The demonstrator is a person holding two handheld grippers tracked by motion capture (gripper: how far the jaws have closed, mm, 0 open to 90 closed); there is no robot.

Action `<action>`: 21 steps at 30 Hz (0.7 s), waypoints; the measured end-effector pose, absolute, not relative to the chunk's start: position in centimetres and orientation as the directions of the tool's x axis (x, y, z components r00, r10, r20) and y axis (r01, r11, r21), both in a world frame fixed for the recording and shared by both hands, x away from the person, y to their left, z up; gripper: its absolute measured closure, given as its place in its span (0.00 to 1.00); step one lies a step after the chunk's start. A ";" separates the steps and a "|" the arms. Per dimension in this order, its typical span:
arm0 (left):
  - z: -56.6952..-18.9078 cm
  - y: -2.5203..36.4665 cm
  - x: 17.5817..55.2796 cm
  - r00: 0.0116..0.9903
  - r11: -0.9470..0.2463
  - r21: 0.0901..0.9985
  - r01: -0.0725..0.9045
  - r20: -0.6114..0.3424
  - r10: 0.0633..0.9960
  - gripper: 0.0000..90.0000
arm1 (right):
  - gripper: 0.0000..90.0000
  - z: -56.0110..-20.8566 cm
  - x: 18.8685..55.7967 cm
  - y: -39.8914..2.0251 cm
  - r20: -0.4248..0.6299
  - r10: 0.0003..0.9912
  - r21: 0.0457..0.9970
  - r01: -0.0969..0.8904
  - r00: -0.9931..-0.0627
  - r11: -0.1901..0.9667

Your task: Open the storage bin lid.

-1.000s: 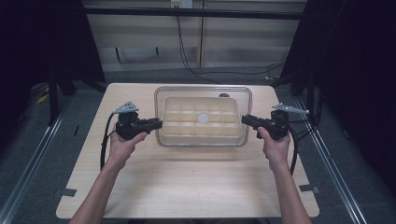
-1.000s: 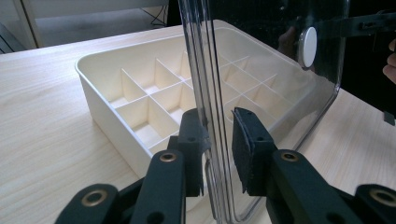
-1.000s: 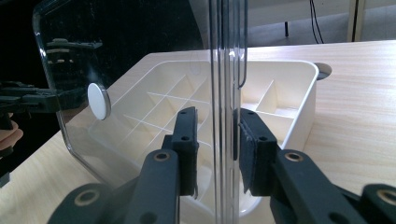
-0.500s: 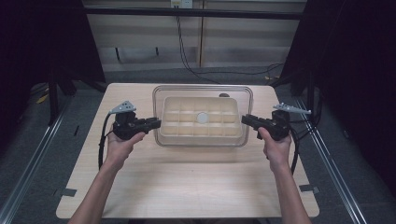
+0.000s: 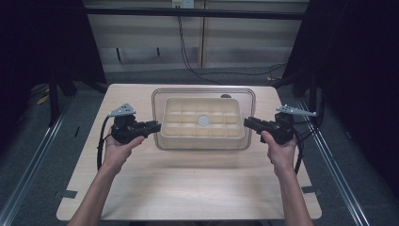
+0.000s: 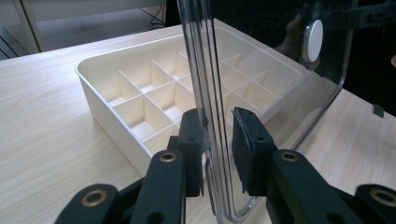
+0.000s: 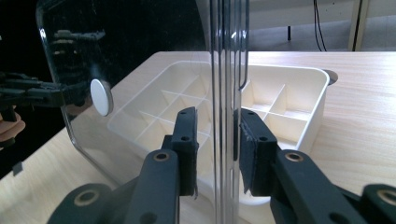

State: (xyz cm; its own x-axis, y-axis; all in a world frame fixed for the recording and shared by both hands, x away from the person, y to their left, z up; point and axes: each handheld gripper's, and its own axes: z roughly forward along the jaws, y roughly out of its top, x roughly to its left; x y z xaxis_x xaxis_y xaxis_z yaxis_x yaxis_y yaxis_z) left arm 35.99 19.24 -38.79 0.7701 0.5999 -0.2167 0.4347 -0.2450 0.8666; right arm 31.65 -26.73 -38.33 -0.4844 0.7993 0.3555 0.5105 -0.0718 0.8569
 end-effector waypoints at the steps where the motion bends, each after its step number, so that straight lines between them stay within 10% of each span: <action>1: -38.7 19.2 35.9 0.770 -0.245 0.867 0.434 -0.216 0.600 0.82 | 0.79 -38.2 31.6 -26.7 0.351 0.800 0.859 0.507 -0.486 -0.069; 21: -37.7 19.4 33.7 0.779 -0.283 0.869 0.407 -0.168 0.604 0.83 | 0.78 -37.7 29.9 -26.8 0.348 0.788 0.857 0.514 -0.509 -0.046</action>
State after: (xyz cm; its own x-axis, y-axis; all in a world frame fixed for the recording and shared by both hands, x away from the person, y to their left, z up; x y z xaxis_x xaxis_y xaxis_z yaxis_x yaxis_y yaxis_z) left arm 33.66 19.36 -37.65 0.7787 0.6044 -0.1684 0.4072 -0.2826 0.8685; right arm 29.88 -26.78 -37.67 -0.5089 0.7875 0.3476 0.5136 -0.0463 0.8568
